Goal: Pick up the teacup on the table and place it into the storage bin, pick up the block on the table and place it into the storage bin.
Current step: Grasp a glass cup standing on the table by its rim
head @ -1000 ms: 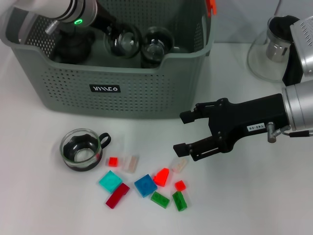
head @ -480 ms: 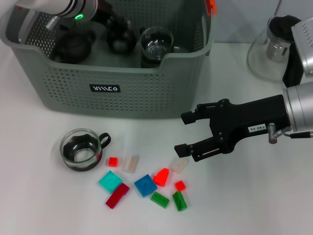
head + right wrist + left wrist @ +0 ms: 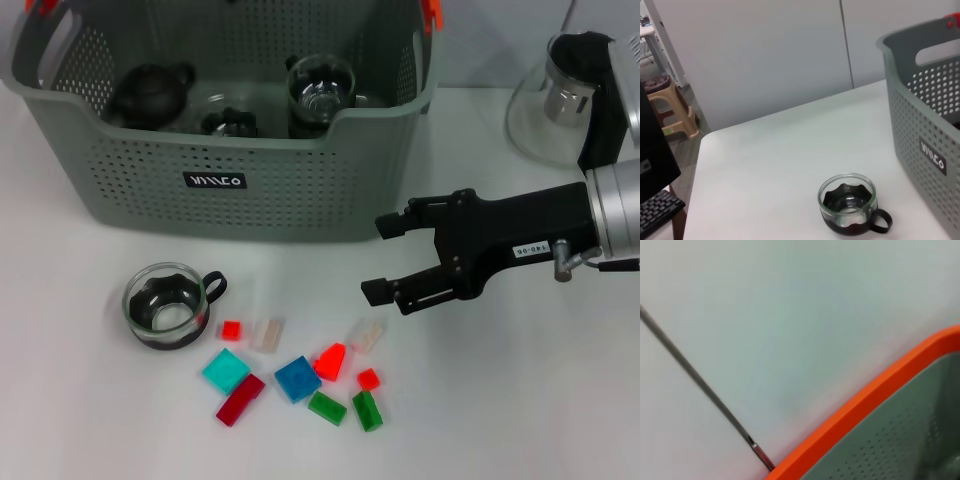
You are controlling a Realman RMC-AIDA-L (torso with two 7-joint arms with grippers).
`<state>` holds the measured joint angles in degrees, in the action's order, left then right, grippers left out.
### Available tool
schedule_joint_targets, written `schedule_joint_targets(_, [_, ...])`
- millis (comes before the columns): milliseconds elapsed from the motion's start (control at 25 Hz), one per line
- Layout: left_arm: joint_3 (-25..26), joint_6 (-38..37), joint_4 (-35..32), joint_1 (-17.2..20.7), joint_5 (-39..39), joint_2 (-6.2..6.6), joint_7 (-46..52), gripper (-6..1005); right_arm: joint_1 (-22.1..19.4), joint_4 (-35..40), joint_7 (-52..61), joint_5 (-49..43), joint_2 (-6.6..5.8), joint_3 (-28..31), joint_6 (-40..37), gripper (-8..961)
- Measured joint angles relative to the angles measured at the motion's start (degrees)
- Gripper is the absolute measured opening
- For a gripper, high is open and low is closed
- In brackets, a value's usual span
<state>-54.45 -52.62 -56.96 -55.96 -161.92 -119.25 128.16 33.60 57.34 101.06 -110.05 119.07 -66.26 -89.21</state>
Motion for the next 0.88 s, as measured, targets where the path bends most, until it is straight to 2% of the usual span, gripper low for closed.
schedule_joint_targets(120, [0.27,-11.12,-13.08,3.83,3.88,-0.54,-0.19,733,0.14,-0.11,-0.64,0.01,-0.09,0.28,0.14,944])
schedule_joint_targets(160, [0.29,-13.98,-15.54,4.63,5.25,-0.50,-0.31,733,0.18,-0.25,-0.82,0.01,-0.16,0.33,0.18,944])
schedule_joint_targets(240, [0.45,-19.97,-20.27,6.47,8.86,0.02,-0.87,734,0.26,-0.66,-1.38,0.01,-0.26,0.55,0.35,944])
schedule_joint_targets(360, [1.93,-32.06,-29.24,10.77,18.21,1.22,-3.41,734,0.26,-1.57,-2.62,0.00,-0.36,1.32,0.48,944])
schedule_joint_targets(480, [4.44,-41.91,-35.53,13.96,25.70,1.46,-6.36,734,0.30,-2.43,-3.92,0.01,-0.43,2.19,0.48,944])
schedule_joint_targets(560, [5.45,-46.93,-39.82,16.34,28.06,0.97,-8.57,734,0.34,-2.87,-4.62,0.01,-0.46,2.72,0.48,944])
schedule_joint_targets(680, [5.27,-51.81,-45.04,19.64,28.47,-0.49,-11.17,734,0.34,-3.07,-5.11,0.01,-0.48,3.12,0.44,945])
schedule_joint_targets(880, [5.08,-58.58,-48.40,23.62,28.31,-2.36,-14.41,735,0.34,-3.50,-5.24,0.00,-0.50,2.85,0.00,945])
